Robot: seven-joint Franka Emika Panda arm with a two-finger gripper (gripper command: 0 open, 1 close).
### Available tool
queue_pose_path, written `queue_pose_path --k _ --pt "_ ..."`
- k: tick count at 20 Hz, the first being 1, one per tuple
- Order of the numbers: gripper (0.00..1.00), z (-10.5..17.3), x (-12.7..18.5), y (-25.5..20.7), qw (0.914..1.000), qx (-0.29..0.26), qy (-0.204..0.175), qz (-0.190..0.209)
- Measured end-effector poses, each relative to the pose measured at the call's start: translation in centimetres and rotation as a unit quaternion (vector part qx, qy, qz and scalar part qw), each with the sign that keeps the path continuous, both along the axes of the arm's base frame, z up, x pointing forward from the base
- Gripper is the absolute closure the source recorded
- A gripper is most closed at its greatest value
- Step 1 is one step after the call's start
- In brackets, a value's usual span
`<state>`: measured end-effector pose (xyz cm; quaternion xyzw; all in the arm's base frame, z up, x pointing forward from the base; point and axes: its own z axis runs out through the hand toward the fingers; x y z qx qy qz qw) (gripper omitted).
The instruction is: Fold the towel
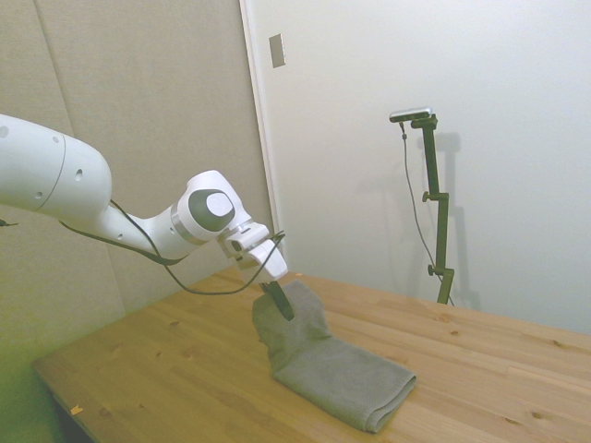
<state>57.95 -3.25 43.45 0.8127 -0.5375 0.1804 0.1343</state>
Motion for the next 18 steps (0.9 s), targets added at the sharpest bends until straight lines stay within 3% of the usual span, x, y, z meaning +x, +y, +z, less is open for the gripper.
queue_pose_path --k 5,18 --pt "1.0 -0.6 -0.7 -5.6 0.9994 0.034 -0.008 -0.003" --pt "1.0 1.3 -3.5 -11.2 0.9976 0.06 -0.03 -0.02"
